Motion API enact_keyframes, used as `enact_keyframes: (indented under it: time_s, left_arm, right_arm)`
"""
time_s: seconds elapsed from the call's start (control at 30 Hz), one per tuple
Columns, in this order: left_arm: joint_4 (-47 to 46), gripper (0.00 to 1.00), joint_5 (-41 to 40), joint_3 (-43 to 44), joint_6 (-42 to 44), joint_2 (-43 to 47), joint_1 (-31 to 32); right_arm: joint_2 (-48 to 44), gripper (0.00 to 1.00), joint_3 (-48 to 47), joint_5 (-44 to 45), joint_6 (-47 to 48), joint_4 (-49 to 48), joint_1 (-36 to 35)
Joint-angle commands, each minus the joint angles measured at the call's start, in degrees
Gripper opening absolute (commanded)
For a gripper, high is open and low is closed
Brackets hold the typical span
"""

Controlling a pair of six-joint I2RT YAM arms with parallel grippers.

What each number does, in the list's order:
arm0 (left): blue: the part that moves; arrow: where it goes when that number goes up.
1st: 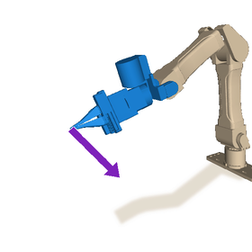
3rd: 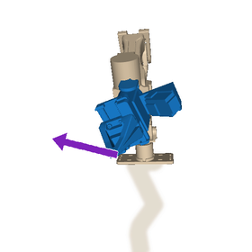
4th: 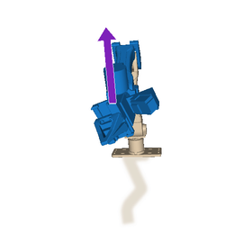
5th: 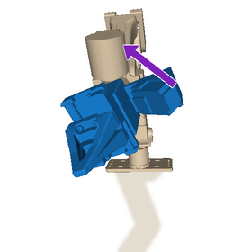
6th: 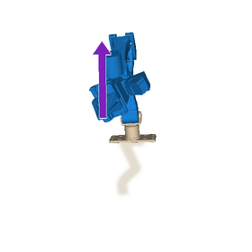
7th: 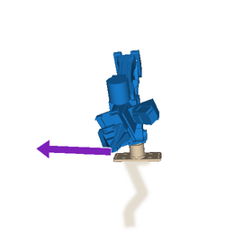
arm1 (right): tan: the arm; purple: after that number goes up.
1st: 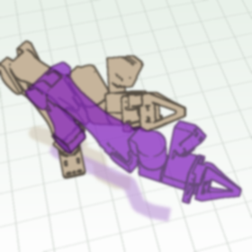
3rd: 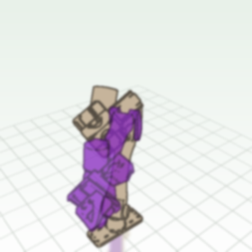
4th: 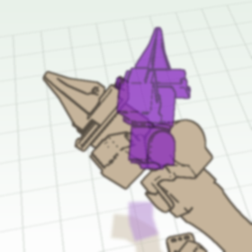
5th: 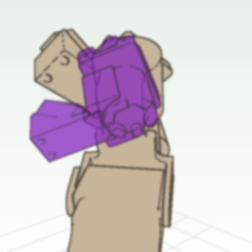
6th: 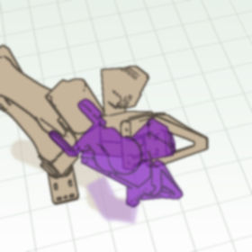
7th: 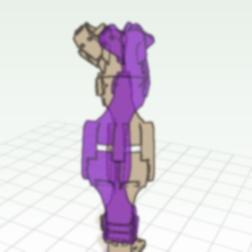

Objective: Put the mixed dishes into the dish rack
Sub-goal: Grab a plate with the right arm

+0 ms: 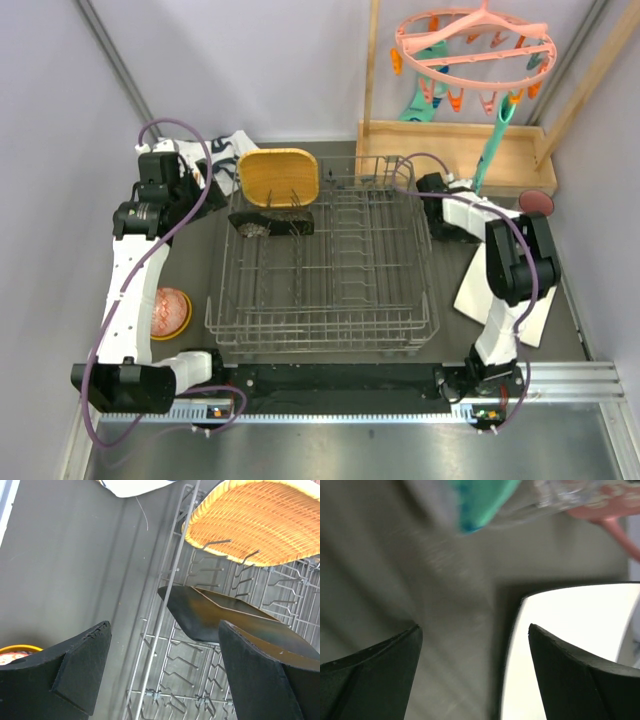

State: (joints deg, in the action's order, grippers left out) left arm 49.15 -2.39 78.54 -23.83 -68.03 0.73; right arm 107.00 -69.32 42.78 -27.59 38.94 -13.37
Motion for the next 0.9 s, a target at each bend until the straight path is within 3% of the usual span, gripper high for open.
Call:
enact_keyframes:
  time_s: [0.0,0.17,0.27,0.47,0.57,0.63,0.7,0.87]
  left_arm:
    - [0.25,0.92,-0.77,2.23,1.33,0.88,-0.29]
    - [0.86,0.92,-0.95,3.11,2.13,0.62,-1.79]
    - [0.43,0.92,-0.16,3.02,1.78,0.44,-1.96]
    - [-1.07,0.92,1.86,1.53,0.46,0.18,-1.87]
    - [-1.51,0.92,2.13,1.61,0.28,0.18,-1.96]
    - [-1.60,0.91,2.13,2.22,0.11,0.18,-1.96]
    - [-1.86,0.92,3.96,2.23,0.10,0.00,-1.96]
    - [-1.86,0.91,4.33,2.23,0.28,-0.35,-1.96]
  right_arm:
    - [-7.05,0.86,-1.52,-7.80,-2.55,2.19,-4.65]
    - [-20.84,0.86,4.43,-14.83,-5.18,0.71,-5.44]
    - [-30.34,0.87,7.17,-13.96,-5.72,1.14,-5.44]
    - [-40.02,0.88,7.26,-14.12,-8.08,6.85,-0.62]
    - [-44.75,0.88,13.21,-24.38,-10.54,3.18,11.12]
    - [-45.30,0.88,16.13,-33.07,-10.99,2.02,23.17]
    - [-45.04,0.89,18.77,-34.87,-10.21,1.93,31.24]
    - [-46.35,0.90,23.96,-36.36,-11.34,0.53,41.82]
